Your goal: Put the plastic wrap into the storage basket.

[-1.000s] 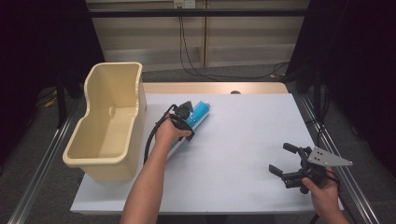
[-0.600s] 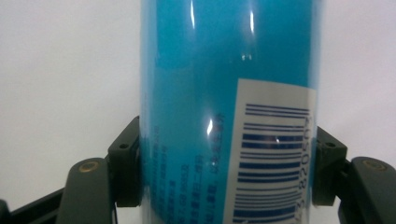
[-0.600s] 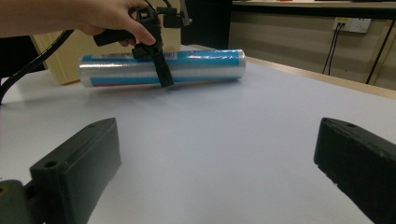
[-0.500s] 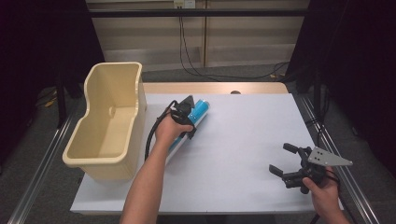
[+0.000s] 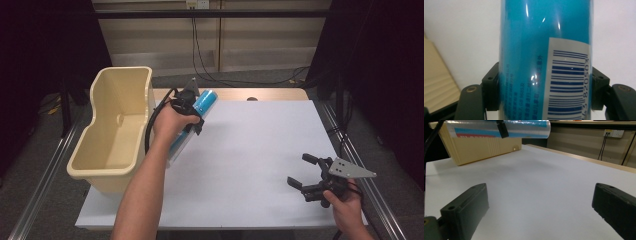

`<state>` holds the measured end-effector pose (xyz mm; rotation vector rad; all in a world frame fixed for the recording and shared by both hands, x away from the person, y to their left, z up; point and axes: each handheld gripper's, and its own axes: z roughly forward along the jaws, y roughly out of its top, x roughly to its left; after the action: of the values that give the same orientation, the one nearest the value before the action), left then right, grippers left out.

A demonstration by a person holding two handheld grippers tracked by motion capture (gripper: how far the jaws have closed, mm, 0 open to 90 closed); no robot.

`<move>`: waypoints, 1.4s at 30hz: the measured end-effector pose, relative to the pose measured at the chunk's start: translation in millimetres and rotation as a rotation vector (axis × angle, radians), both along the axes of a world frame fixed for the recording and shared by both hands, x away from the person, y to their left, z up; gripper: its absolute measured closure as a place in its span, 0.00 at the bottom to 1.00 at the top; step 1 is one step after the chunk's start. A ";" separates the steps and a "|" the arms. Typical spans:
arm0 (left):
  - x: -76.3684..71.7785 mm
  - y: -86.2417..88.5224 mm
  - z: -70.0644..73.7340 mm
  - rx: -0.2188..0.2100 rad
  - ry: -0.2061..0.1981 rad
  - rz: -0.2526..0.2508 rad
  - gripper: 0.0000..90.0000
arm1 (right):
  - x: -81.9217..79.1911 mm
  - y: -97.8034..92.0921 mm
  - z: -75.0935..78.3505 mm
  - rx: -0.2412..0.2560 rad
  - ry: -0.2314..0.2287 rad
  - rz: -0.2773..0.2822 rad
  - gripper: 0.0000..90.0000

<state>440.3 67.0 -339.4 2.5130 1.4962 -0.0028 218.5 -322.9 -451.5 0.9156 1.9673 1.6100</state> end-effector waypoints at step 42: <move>-50.3 140.9 102.6 -0.061 -0.080 0.338 0.36 | 0.2 1.9 -0.4 0.001 -0.003 0.004 0.00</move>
<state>390.0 207.9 -236.8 2.1575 1.8355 0.1033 218.7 -321.0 -451.9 0.9096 1.9681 1.6135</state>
